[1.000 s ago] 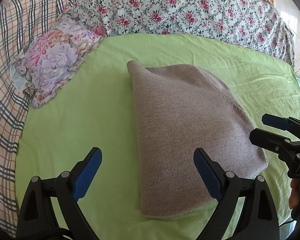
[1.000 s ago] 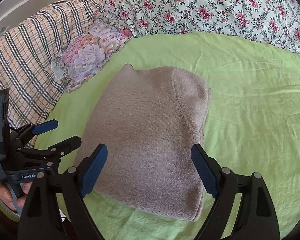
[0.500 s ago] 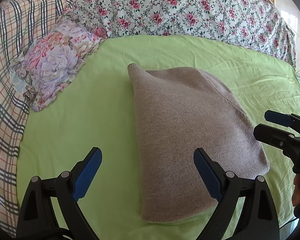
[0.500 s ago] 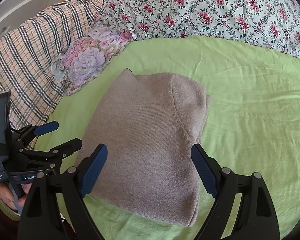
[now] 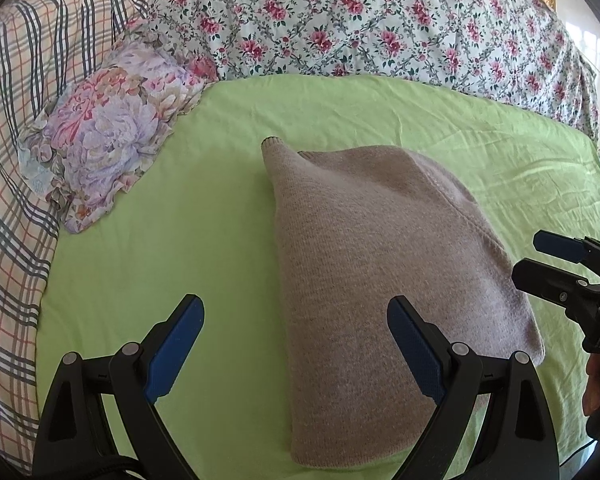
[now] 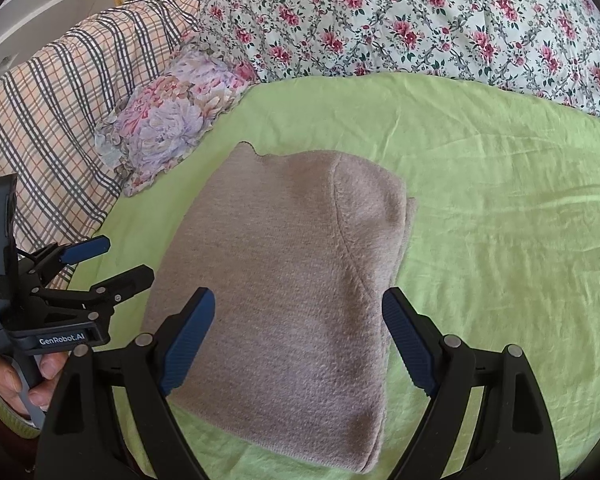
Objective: Fold small clothes
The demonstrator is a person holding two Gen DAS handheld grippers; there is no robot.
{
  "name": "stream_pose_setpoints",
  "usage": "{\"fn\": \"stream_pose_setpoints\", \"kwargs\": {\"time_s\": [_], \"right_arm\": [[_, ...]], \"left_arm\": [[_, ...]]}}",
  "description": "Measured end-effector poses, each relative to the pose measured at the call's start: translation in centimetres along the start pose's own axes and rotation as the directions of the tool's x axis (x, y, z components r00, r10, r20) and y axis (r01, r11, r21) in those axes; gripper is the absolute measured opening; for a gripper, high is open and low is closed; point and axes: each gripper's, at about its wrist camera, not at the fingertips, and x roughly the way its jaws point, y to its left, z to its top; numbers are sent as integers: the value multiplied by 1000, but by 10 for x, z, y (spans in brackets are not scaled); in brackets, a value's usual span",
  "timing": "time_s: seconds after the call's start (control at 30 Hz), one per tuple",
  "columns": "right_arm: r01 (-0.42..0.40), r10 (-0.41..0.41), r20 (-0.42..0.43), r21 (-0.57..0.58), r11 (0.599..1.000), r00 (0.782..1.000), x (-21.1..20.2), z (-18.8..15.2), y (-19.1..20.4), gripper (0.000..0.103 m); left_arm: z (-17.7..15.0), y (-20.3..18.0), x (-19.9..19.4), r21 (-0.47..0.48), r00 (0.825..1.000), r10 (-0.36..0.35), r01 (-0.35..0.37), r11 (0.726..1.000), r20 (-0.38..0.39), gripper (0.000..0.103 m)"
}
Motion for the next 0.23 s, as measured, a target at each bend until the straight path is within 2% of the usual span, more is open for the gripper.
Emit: {"fn": "stream_pose_setpoints", "kwargs": {"time_s": [0.23], "right_arm": [[-9, 10, -14, 24, 1000, 1000, 14, -4, -4, 86]], "left_arm": [[-4, 1, 10, -20, 1000, -3, 2, 1000, -21, 93]]}}
